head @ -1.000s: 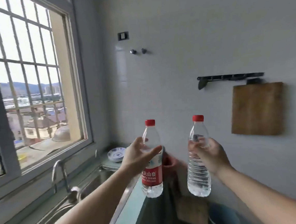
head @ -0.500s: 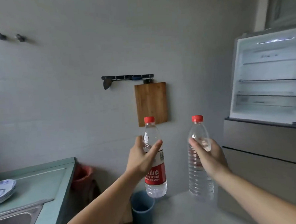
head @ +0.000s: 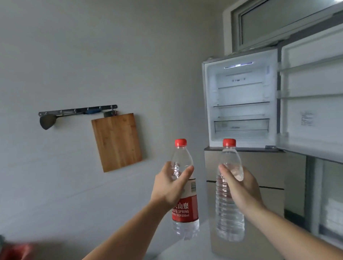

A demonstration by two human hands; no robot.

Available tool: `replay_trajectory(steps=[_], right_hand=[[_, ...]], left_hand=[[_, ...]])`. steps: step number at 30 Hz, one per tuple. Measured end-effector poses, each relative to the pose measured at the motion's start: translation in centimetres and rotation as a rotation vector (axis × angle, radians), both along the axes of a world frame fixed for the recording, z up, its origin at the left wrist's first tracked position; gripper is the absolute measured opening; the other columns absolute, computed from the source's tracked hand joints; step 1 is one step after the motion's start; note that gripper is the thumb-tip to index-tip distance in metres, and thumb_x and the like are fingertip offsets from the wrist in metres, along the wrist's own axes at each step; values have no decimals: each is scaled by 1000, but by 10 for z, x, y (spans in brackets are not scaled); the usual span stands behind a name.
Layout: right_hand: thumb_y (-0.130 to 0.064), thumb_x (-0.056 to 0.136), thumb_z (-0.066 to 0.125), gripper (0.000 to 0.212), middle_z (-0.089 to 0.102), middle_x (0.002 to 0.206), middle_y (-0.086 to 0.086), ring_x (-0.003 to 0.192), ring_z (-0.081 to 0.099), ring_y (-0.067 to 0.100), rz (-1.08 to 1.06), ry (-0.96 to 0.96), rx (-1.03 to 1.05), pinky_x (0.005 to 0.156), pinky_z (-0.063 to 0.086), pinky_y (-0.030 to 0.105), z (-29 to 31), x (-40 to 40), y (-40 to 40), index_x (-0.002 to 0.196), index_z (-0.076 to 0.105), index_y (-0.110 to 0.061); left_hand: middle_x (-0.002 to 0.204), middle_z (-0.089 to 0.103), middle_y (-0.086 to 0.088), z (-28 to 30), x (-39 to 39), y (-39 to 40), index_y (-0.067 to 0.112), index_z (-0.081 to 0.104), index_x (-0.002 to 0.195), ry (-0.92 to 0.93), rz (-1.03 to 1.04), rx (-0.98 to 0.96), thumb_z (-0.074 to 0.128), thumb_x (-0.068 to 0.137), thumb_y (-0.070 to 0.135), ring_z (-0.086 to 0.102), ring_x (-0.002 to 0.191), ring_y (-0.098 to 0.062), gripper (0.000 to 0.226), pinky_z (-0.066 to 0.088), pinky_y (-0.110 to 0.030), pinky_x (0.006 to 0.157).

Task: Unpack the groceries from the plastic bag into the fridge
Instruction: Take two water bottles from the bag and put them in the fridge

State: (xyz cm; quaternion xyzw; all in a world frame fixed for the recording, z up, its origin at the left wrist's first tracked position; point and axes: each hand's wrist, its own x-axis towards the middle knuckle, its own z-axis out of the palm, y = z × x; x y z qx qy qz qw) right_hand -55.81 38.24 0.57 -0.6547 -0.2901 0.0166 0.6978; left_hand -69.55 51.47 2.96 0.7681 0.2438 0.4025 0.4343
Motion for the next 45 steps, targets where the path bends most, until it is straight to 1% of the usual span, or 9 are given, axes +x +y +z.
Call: replay_trajectory(steps=[7,10,13,17,19,26,32,39,45], right_hand=[[-53,82,66,32,70,86,-8,82,63,6,-84,-5,-34,63,42,22,-7,73,-22,92,67,-23],[-50,81,68,27,70,87,-10,81,62,4,-123,11,-35,63,41,21,-4,103,-21,92,66,-25],[-51,80,68,27,70,89,-10,85,63,7,-161,-9,-55,67,43,24,-2,137,-8,93,65,-28],[-75,65,65,62,68,106,-7,100,64,16,-243,-14,-90,88,53,44,2,190,27,108,62,-31],[-86,55,61,78,66,113,-9,107,62,17,-264,-31,-95,94,52,48,8,215,48,116,59,-36],[-57,80,64,38,68,96,-7,89,64,11,-316,-83,-80,67,44,25,34,286,116,103,60,-27],[-73,71,59,53,68,98,-11,93,65,10,-331,-133,-109,80,50,34,38,350,160,104,61,-32],[-62,78,63,46,66,103,-11,98,62,13,-313,-99,-87,86,48,37,33,444,208,109,59,-29],[-52,82,65,31,62,94,-21,86,56,-4,-201,-114,-81,67,39,18,39,530,239,103,55,-31]], left_hand=[[97,66,7,-6,92,-1,25,57,107,41,-109,6,69,80,54,64,87,-5,41,53,-25,77],[95,62,14,-7,130,11,26,56,108,25,-139,1,68,81,51,59,84,4,39,44,-13,66],[94,60,18,-9,168,29,27,56,108,4,-180,-3,68,81,51,57,84,7,38,41,-11,66],[96,65,14,-3,225,70,32,57,106,-30,-235,0,67,81,52,61,85,5,34,43,-13,67],[106,65,7,1,256,95,29,56,114,-35,-258,9,65,79,60,61,91,0,48,44,-15,69],[113,59,2,13,350,169,28,47,128,-33,-334,16,63,80,59,60,88,-6,59,46,-21,68],[110,56,6,16,418,208,31,45,127,-26,-354,7,62,80,61,61,91,-10,58,51,-30,77],[115,61,3,19,503,249,31,45,127,4,-327,34,63,79,61,63,94,-14,59,52,-30,78],[109,58,6,32,585,278,30,44,127,23,-278,63,65,79,58,61,88,-7,59,48,-22,66]])
